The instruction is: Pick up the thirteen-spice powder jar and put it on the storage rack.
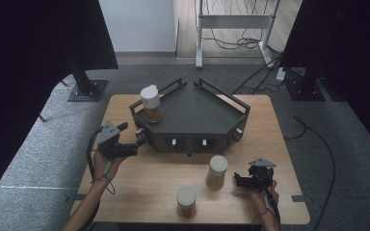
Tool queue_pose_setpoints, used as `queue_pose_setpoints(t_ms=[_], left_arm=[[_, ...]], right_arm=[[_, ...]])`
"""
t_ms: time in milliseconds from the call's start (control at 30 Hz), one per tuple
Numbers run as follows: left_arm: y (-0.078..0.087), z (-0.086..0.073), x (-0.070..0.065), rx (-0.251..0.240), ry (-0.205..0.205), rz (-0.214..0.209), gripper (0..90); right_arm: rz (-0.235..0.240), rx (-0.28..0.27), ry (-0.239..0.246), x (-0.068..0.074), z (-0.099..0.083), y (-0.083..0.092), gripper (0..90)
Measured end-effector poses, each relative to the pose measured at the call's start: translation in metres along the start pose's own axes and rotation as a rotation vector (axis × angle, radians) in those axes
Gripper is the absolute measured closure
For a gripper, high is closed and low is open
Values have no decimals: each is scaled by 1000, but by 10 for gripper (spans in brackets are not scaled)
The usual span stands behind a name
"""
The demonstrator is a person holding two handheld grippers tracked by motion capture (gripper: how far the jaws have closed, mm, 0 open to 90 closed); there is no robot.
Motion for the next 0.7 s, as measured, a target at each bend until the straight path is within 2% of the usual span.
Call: queue_pose_setpoints(t_ms=[700], left_arm=[[0,-29,-6,41,47,-3,104]], right_arm=[[0,0,0,0,0,0,35]])
Point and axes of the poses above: each handheld gripper's, and its own axes: y roughly backward along the jaws, z roughly out of its top, x roughly to its left, the point moved 2 cm from there along -y, roughly forward along the jaws, and after that the axes turned 13 degrees about -y, right-handed, at the moved point
